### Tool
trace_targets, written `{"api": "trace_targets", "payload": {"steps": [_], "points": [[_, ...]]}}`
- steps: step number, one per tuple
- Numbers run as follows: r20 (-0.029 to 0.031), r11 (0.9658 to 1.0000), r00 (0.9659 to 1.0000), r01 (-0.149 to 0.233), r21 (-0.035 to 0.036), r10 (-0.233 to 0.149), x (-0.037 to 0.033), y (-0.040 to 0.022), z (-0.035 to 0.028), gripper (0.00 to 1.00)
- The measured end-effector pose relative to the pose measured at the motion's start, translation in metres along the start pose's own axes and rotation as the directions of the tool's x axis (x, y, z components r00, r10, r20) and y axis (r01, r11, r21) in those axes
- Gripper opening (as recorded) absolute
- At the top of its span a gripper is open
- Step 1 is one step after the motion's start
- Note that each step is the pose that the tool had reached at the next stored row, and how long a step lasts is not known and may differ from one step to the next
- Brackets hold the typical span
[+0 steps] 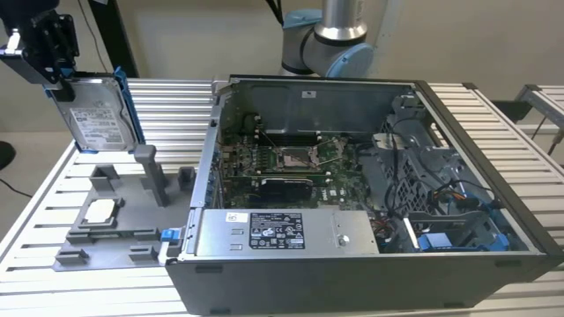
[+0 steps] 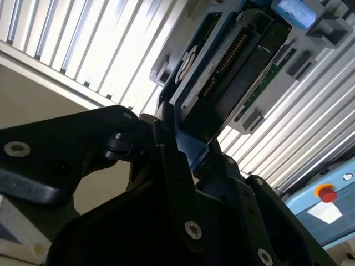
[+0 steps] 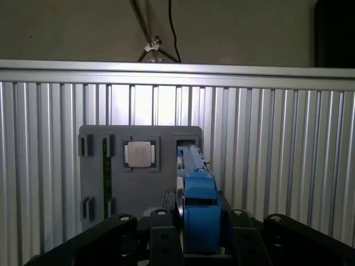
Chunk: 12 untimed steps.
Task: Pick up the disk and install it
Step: 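Pick up the disk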
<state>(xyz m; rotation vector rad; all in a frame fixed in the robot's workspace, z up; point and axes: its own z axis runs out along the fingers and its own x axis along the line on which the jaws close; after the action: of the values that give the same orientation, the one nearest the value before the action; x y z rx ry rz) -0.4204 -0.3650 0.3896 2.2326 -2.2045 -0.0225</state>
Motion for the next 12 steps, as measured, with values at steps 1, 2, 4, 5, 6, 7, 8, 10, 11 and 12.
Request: {"api": "trace_targets", "payload": {"steps": [1, 2, 4, 5, 6, 7, 8, 10, 11, 12], "points": [[0.0, 1.0, 1.0, 0.0, 0.0, 0.0, 0.0, 0.0, 0.0, 0.0], [0.0, 1.0, 1.0, 0.0, 0.0, 0.0, 0.0, 0.0, -0.0001, 0.0], [-0.0013, 1.0, 1.0, 0.0, -0.0001, 0.0, 0.0, 0.0, -0.0001, 0.0], [-0.0049, 1.0, 1.0, 0.0, -0.0003, 0.0, -0.0001, 0.0, -0.0002, 0.0], [-0.0074, 1.0, 1.0, 0.0, -0.0003, 0.0, 0.0, 0.0, -0.0002, 0.0], [-0.0074, 1.0, 1.0, 0.0, -0.0003, 0.0, 0.0, 0.0, -0.0002, 0.0], [-0.007, 1.0, 1.0, 0.0, -0.0004, 0.0, 0.0, 0.0, -0.0012, 0.0], [-0.0061, 1.0, 1.0, -0.001, -0.0002, 0.001, 0.0, 0.0001, -0.0048, 0.0], [-0.0058, 1.0, 1.0, -0.001, -0.0003, 0.001, -0.0001, 0.0001, -0.0067, 0.0], [-0.0048, 1.0, 1.0, -0.001, -0.0002, 0.001, 0.0, 0.0001, -0.0086, 0.0]]}}
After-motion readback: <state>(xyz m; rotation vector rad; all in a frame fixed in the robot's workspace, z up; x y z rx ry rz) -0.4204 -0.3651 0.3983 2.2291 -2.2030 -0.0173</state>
